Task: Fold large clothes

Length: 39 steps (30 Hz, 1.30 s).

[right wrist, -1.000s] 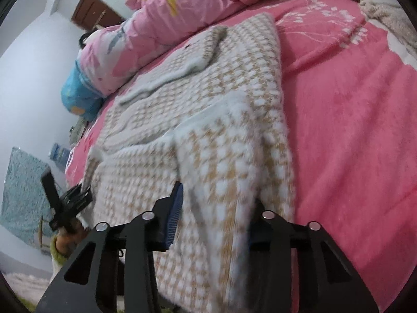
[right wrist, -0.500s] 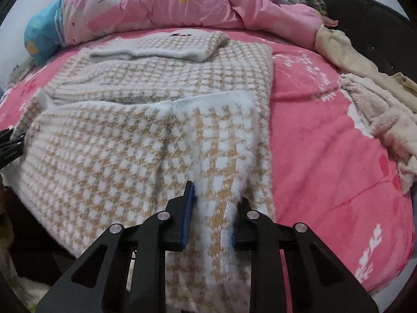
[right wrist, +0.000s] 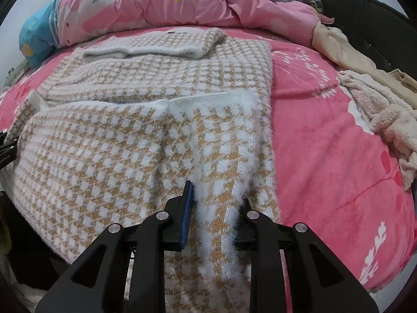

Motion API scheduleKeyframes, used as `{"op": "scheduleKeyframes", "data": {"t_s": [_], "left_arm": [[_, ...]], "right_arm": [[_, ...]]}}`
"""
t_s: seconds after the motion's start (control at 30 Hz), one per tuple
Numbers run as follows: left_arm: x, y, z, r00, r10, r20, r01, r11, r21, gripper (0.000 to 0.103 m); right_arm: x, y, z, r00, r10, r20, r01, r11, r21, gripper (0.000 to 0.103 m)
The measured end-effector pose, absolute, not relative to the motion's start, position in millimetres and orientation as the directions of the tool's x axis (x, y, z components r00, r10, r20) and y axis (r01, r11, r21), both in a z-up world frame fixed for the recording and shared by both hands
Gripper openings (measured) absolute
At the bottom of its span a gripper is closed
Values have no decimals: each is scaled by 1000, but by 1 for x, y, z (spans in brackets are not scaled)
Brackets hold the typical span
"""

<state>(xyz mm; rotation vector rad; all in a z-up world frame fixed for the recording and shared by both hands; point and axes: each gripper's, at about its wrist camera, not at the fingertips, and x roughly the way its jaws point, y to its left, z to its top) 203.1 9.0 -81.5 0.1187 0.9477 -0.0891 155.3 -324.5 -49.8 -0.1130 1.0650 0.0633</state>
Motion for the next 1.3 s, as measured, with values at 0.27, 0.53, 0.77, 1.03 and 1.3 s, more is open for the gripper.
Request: {"op": "scheduleKeyframes", "data": {"t_s": [0.27, 0.53, 0.77, 1.03, 1.3], "left_arm": [[203, 10, -82, 581, -22, -813, 127, 990, 64, 39], [201, 6, -82, 582, -22, -813, 126, 990, 64, 39], [201, 5, -82, 582, -21, -813, 126, 990, 65, 39], [201, 9, -81, 582, -20, -813, 125, 990, 65, 39], [201, 8, -82, 582, -16, -813, 124, 990, 69, 39]], "right_arm": [[154, -323, -50, 484, -6, -875, -107, 992, -65, 22], [154, -322, -50, 484, -8, -875, -103, 992, -66, 22], [153, -322, -50, 483, -10, -876, -102, 992, -68, 22], [153, -322, -49, 483, -12, -876, -101, 992, -69, 23], [152, -321, -50, 482, -14, -876, -101, 992, -71, 23]]}}
